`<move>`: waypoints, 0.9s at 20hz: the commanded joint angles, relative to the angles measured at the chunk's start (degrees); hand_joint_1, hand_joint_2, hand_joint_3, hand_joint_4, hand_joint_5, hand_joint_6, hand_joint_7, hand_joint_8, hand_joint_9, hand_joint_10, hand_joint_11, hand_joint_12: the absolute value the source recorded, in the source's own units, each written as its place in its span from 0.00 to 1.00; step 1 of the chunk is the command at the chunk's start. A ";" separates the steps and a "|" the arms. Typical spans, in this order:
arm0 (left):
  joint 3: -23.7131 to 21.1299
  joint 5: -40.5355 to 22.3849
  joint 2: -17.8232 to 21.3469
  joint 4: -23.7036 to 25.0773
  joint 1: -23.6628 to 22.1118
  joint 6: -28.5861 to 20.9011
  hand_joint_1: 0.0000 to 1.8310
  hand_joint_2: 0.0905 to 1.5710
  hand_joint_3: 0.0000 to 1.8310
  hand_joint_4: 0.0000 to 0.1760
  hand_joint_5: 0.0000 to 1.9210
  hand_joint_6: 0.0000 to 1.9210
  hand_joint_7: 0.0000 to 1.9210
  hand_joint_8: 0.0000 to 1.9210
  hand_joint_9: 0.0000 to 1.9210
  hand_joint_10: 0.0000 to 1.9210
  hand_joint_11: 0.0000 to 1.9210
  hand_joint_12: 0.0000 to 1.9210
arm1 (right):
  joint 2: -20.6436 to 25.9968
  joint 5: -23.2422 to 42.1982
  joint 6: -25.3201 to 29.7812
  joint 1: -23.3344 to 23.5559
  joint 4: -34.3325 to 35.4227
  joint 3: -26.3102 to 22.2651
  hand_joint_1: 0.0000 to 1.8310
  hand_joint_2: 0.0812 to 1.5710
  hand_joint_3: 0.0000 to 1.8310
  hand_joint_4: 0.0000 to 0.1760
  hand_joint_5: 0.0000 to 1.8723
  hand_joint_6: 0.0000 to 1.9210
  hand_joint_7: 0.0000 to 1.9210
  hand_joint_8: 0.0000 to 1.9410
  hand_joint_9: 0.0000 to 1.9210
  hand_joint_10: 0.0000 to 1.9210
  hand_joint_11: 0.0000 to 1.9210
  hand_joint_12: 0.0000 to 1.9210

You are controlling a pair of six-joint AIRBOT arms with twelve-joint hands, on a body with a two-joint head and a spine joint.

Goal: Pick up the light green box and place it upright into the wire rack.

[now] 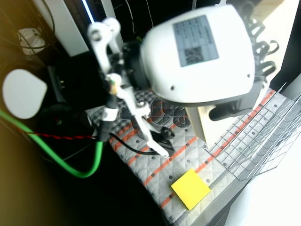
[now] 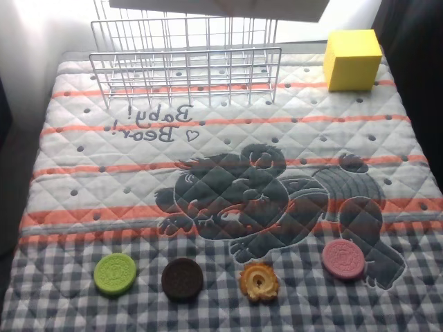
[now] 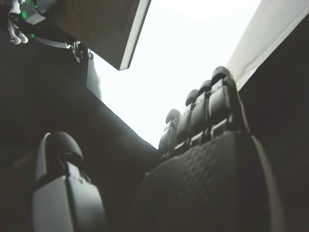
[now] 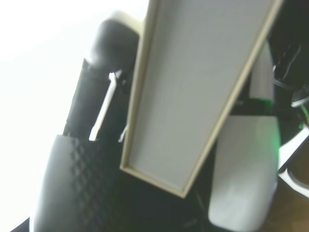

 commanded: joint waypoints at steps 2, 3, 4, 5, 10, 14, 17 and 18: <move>0.54 -6.83 -0.18 -0.88 -0.25 -0.62 0.33 0.48 0.00 1.00 0.00 0.00 0.00 0.00 0.00 0.00 0.00 0.00 | 0.33 3.49 -0.39 1.75 3.60 0.58 0.69 0.70 0.00 0.00 0.46 0.48 0.58 0.52 0.84 0.24 0.78 0.54; 0.57 -6.84 -0.18 -0.83 -0.25 -0.62 0.33 0.49 0.00 1.00 0.00 0.00 0.00 0.00 0.00 0.00 0.00 0.00 | 0.00 3.03 -0.47 1.89 3.60 0.82 0.70 0.69 0.00 0.00 0.47 0.49 0.58 0.50 0.82 0.19 0.77 0.50; 0.63 -6.84 -0.27 -0.70 -0.25 -0.62 0.33 0.49 0.00 1.00 0.00 0.00 0.00 0.00 0.00 0.00 0.00 0.00 | -0.34 2.54 -0.62 2.03 3.60 1.25 0.70 0.69 0.00 0.00 0.47 0.49 0.59 0.48 0.82 0.14 0.78 0.47; 0.66 -6.75 -0.33 -0.65 -0.25 -0.62 0.33 0.48 0.00 1.00 0.00 0.00 0.00 0.00 0.00 0.00 0.01 0.00 | -0.62 2.15 -0.68 2.10 3.60 1.65 0.70 0.69 0.00 0.00 0.48 0.48 0.59 0.47 0.84 0.13 0.77 0.49; 0.77 -6.59 -0.45 -0.62 -0.26 -0.73 0.32 0.48 0.00 1.00 0.00 0.00 0.00 0.00 0.00 0.00 0.01 0.01 | -1.41 0.55 -0.68 2.49 3.61 2.90 0.70 0.68 0.00 0.00 0.49 0.47 0.60 0.46 0.85 0.08 0.76 0.50; 0.83 -6.59 -0.49 -0.55 -0.26 -0.90 0.32 0.48 0.00 1.00 0.00 0.00 0.00 0.00 0.00 0.00 0.00 0.00 | -1.72 0.47 -0.68 2.48 3.43 3.05 0.70 0.69 0.00 0.00 0.48 0.47 0.59 0.48 0.88 0.06 0.79 0.47; 0.96 -6.53 -0.66 -0.50 -0.27 -0.94 0.31 0.48 0.00 1.00 0.00 0.00 0.00 0.00 0.00 0.00 0.00 0.00 | -2.46 0.19 -0.68 2.48 2.34 3.31 0.70 0.69 0.00 0.00 0.48 0.47 0.57 0.52 0.89 0.06 0.77 0.51; 1.00 -6.45 -0.72 -0.48 -0.28 -0.97 0.31 0.48 0.00 1.00 0.00 0.00 0.00 0.00 0.00 0.00 0.00 0.00 | -2.67 0.15 -0.68 2.48 2.16 3.36 0.70 0.69 0.00 0.00 0.49 0.44 0.58 0.52 0.90 0.07 0.77 0.52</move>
